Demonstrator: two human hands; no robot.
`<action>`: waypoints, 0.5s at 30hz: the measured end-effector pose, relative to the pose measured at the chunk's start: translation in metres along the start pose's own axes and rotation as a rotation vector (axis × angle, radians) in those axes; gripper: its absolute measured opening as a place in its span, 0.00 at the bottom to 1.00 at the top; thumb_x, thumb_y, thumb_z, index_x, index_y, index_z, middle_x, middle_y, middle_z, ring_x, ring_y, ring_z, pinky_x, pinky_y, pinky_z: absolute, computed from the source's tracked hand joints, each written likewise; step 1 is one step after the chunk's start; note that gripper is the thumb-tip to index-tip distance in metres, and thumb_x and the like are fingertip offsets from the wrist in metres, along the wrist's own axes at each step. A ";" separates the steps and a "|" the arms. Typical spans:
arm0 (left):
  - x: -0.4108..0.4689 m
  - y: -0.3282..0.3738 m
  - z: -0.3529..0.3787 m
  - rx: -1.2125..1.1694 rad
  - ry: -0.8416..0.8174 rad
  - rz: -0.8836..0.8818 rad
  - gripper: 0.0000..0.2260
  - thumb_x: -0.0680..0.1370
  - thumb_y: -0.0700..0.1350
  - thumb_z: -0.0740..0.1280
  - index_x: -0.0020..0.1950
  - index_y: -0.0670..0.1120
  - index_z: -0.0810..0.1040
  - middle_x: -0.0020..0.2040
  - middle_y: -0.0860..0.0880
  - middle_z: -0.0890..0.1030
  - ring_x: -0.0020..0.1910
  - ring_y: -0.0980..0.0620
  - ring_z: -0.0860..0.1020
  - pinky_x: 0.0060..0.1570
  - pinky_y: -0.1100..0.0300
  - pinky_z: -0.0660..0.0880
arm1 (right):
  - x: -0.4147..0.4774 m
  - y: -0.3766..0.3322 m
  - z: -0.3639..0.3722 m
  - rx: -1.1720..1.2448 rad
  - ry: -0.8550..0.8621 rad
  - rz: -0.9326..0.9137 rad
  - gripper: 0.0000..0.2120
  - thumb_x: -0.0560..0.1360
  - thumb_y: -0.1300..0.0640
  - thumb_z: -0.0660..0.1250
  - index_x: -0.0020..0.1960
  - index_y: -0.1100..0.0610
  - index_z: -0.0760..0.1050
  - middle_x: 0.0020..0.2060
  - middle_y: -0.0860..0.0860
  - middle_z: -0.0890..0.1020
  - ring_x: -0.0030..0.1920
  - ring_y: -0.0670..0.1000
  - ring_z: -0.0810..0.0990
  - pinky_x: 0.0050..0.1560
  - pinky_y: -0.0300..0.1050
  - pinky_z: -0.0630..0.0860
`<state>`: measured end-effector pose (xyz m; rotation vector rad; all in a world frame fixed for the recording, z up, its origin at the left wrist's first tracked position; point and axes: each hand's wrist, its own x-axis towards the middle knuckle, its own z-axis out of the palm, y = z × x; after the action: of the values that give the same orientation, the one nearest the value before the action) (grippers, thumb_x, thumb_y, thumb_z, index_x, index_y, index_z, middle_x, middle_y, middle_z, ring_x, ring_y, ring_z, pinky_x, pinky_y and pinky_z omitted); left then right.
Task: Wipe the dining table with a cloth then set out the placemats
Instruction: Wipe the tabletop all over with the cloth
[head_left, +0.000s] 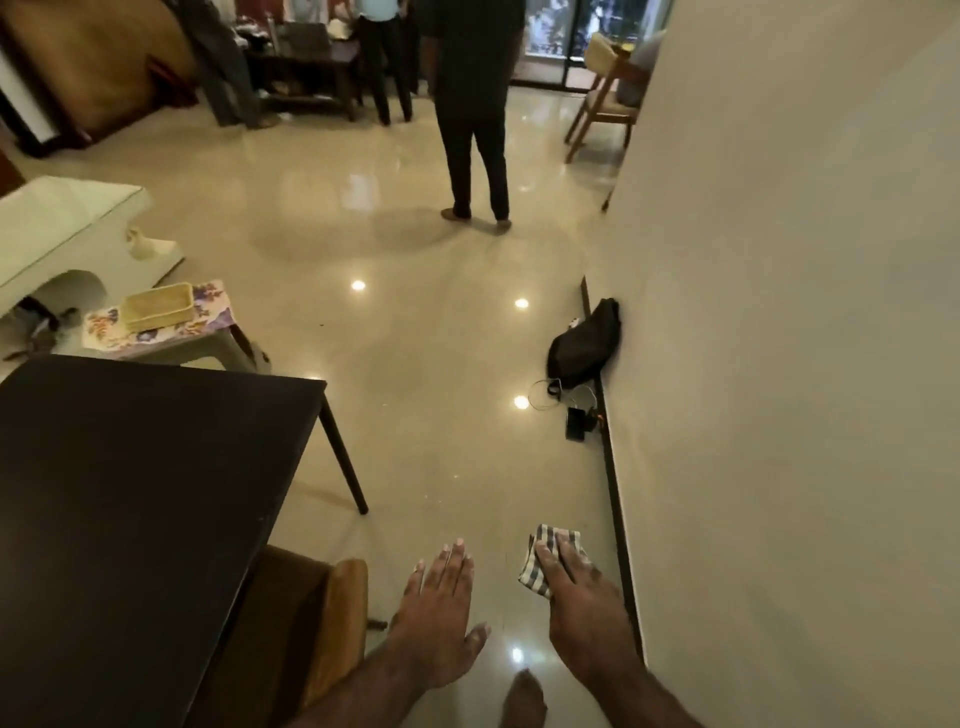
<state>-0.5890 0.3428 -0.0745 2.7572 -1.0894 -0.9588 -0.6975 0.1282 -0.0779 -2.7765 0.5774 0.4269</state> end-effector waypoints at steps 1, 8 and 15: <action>0.014 -0.002 -0.014 -0.022 0.015 -0.035 0.42 0.87 0.66 0.52 0.90 0.43 0.37 0.87 0.45 0.28 0.89 0.42 0.35 0.86 0.41 0.36 | 0.025 0.004 -0.012 0.009 -0.008 -0.023 0.40 0.69 0.62 0.77 0.80 0.45 0.76 0.80 0.52 0.77 0.70 0.61 0.84 0.58 0.59 0.85; 0.089 -0.025 -0.091 -0.075 0.114 -0.249 0.43 0.87 0.66 0.53 0.90 0.43 0.35 0.89 0.43 0.31 0.89 0.41 0.34 0.87 0.39 0.36 | 0.164 -0.002 -0.085 -0.078 -0.033 -0.308 0.36 0.85 0.58 0.60 0.90 0.41 0.54 0.91 0.48 0.53 0.86 0.58 0.64 0.80 0.57 0.68; 0.174 -0.090 -0.155 -0.106 0.091 -0.356 0.43 0.88 0.64 0.56 0.89 0.42 0.33 0.88 0.41 0.29 0.88 0.39 0.33 0.87 0.37 0.38 | 0.318 -0.060 -0.126 -0.083 -0.015 -0.496 0.35 0.87 0.57 0.60 0.91 0.44 0.53 0.91 0.50 0.52 0.89 0.57 0.58 0.83 0.57 0.64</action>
<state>-0.3499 0.2719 -0.0637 2.9269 -0.5271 -0.8762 -0.3644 0.0323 -0.0567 -2.8535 -0.1425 0.3623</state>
